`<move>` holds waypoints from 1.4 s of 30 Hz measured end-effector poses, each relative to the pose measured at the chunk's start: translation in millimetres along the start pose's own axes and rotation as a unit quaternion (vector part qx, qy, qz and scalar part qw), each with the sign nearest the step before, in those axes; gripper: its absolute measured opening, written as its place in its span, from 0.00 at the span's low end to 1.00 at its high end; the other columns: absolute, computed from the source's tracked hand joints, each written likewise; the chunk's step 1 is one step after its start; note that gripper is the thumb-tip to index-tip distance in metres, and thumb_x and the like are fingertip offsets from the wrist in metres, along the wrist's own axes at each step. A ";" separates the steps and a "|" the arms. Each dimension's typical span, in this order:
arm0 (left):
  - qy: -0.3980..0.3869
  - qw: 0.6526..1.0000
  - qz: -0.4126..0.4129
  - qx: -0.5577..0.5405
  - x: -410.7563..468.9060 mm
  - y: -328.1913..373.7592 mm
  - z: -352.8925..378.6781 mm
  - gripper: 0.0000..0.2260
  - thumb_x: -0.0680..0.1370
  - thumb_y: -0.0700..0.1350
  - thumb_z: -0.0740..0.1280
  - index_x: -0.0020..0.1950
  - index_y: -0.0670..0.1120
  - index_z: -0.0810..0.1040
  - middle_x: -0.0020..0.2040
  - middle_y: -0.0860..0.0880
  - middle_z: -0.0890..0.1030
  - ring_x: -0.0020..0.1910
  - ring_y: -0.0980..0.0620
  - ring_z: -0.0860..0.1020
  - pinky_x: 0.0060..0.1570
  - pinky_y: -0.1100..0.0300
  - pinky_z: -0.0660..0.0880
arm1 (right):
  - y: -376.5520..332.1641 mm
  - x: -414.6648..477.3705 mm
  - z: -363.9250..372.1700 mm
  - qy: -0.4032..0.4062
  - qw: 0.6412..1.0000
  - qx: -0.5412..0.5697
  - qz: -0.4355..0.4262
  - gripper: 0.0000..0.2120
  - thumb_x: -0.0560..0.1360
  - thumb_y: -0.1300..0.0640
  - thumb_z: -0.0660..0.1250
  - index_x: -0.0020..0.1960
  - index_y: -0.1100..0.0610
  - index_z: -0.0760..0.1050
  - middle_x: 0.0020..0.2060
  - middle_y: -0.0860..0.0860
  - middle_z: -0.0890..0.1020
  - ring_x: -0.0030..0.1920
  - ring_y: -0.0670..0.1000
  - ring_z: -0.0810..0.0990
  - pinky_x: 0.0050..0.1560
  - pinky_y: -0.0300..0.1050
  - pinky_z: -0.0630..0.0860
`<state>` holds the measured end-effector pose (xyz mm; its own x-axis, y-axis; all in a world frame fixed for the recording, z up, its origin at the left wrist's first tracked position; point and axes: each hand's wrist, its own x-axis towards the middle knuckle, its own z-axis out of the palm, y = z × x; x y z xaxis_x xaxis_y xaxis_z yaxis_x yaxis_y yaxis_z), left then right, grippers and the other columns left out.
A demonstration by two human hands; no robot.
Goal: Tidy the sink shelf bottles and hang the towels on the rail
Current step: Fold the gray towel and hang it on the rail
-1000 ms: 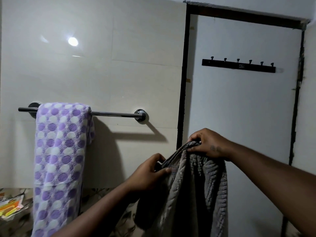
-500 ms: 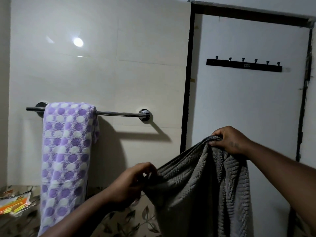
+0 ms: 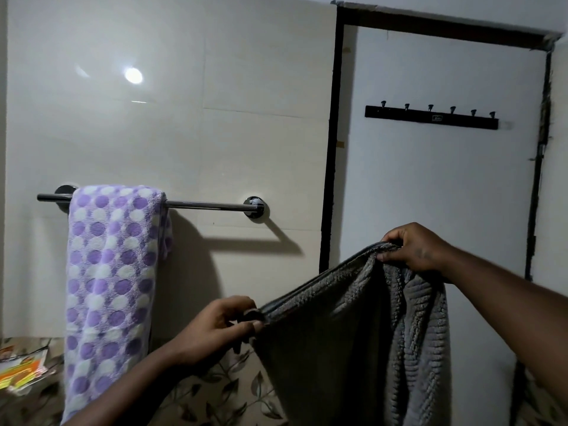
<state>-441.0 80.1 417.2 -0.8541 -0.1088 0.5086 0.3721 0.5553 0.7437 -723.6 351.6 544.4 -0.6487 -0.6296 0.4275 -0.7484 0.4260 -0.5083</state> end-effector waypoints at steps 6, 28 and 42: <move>0.025 0.984 0.039 -0.173 21.1 22.9 24.6 0.14 0.81 0.46 0.70 0.36 0.46 0.74 0.31 0.50 0.73 0.30 0.54 0.74 0.32 0.62 0.74 | -13.3 -8.0 19.2 -0.027 0.994 0.061 0.085 0.15 0.68 0.52 0.82 0.50 0.54 0.81 0.40 0.52 0.80 0.38 0.50 0.78 0.42 0.44 0.73; 0.173 0.963 -0.091 -0.186 77.6 37.1 65.1 0.09 0.79 0.40 0.72 0.39 0.42 0.79 0.31 0.44 0.79 0.32 0.47 0.74 0.36 0.54 0.70 | -96.2 -23.9 80.2 0.055 0.962 0.230 0.134 0.12 0.67 0.75 0.73 0.44 0.60 0.79 0.37 0.59 0.84 0.34 0.53 0.84 0.38 0.49 0.84; 0.217 0.938 -0.130 -0.237 81.7 27.4 68.9 0.07 0.77 0.40 0.74 0.41 0.37 0.84 0.32 0.40 0.78 0.28 0.48 0.76 0.32 0.56 0.76 | -103.7 -39.5 103.8 0.059 0.977 0.195 0.060 0.05 0.66 0.62 0.79 0.36 0.55 0.85 0.33 0.51 0.87 0.42 0.53 0.88 0.49 0.58 0.85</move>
<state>-525.6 143.2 449.2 -0.7480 -0.5725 0.3357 0.3801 0.0451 0.9238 -606.0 264.8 502.6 -0.7570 -0.5017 0.4186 -0.5714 0.1978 -0.7965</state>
